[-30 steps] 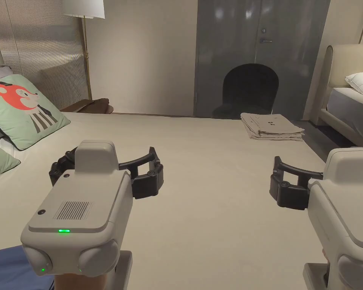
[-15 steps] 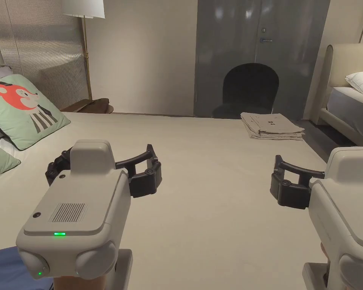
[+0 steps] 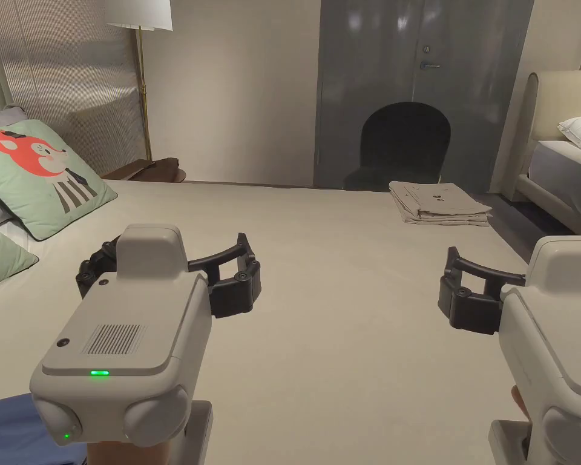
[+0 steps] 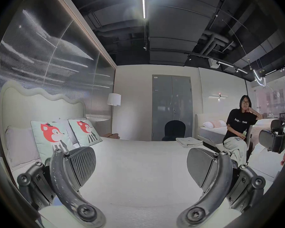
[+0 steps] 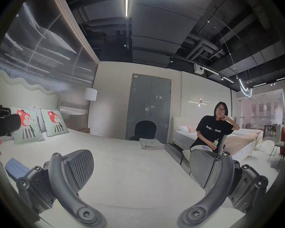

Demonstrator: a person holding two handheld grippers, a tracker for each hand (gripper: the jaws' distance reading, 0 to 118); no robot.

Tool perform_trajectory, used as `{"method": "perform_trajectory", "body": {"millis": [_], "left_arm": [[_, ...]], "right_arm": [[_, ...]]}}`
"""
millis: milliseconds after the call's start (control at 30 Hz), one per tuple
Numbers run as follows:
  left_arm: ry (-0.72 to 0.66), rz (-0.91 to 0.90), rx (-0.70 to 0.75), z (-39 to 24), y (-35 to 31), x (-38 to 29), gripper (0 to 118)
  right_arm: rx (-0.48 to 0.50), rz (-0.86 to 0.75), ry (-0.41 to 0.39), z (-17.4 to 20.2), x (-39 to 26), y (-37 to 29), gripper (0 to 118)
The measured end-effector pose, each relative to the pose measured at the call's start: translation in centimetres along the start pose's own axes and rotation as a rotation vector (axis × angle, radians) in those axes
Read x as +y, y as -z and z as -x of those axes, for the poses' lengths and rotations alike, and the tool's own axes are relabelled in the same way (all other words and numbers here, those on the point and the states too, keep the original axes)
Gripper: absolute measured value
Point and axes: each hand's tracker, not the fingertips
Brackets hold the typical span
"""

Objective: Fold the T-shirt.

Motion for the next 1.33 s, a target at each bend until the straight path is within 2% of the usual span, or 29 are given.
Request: {"method": "perform_trajectory", "body": {"millis": [67,133,200,267,400,600,800,900,1133,1333], "left_arm": [[0.001,-0.002,0.0,0.0,-0.1,0.1,111],[0.001,-0.004,-0.001,0.0,-0.2,0.1,111],[0.0,-0.006,-0.001,0.0,-0.2,0.2,111],[0.001,-0.006,0.001,0.0,-0.2,0.2,111],[0.001,-0.004,0.002,0.1,-0.3,0.3,111],[0.0,0.0,-0.001,0.1,-0.3,0.3,111],[-0.003,0.006,-0.003,0.1,-0.2,0.3,111],[-0.003,0.007,-0.003,0.1,-0.2,0.2,111],[-0.004,0.007,-0.006,0.1,-0.3,0.2,111],[-0.014,0.007,-0.008,0.1,-0.3,0.3,111]], "right_arm": [[0.028,0.021,0.026,-0.2,0.4,0.1,115],[0.005,0.041,0.032,0.0,0.7,0.2,115],[-0.026,0.036,0.012,0.0,0.0,0.7,115],[-0.014,0.017,-0.032,0.0,0.0,0.6,115],[0.038,0.019,0.001,-0.3,0.5,-0.1,115],[0.039,0.07,0.022,0.1,1.2,-0.5,115],[-0.008,0.071,-0.055,0.9,1.4,-0.8,115],[0.03,0.087,-0.027,0.9,1.6,-0.8,115],[0.025,0.087,0.005,0.5,1.8,-0.7,115],[0.021,0.082,-0.004,0.5,1.8,-1.0,115]]}}
